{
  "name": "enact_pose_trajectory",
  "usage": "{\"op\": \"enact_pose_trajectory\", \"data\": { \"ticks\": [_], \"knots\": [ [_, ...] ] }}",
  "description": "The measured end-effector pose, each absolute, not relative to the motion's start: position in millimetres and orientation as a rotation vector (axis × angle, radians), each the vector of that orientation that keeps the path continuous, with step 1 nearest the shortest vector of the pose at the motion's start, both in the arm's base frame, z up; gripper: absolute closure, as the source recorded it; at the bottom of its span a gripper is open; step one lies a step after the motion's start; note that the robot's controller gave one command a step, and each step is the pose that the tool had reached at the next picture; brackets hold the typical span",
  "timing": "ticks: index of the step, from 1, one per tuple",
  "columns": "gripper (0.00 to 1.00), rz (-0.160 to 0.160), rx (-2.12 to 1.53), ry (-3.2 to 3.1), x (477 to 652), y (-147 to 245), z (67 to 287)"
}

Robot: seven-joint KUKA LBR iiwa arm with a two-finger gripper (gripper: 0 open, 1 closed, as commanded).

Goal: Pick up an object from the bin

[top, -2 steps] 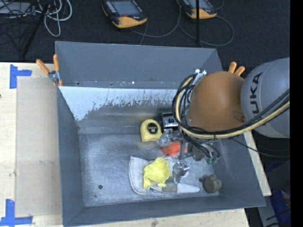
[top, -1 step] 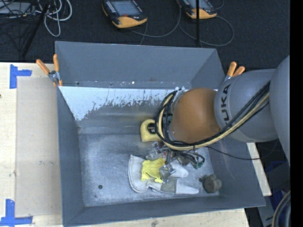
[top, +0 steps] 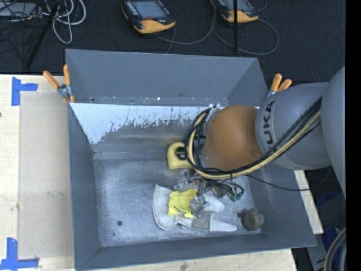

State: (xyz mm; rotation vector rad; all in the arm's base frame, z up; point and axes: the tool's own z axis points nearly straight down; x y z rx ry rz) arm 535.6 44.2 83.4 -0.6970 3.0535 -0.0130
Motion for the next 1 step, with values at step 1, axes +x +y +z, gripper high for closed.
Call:
{"op": "enact_pose_trajectory", "data": {
  "ticks": [1],
  "knots": [
    [1.0,0.001,-0.963,2.99,525.9,18.0,277.2]
  ]
}}
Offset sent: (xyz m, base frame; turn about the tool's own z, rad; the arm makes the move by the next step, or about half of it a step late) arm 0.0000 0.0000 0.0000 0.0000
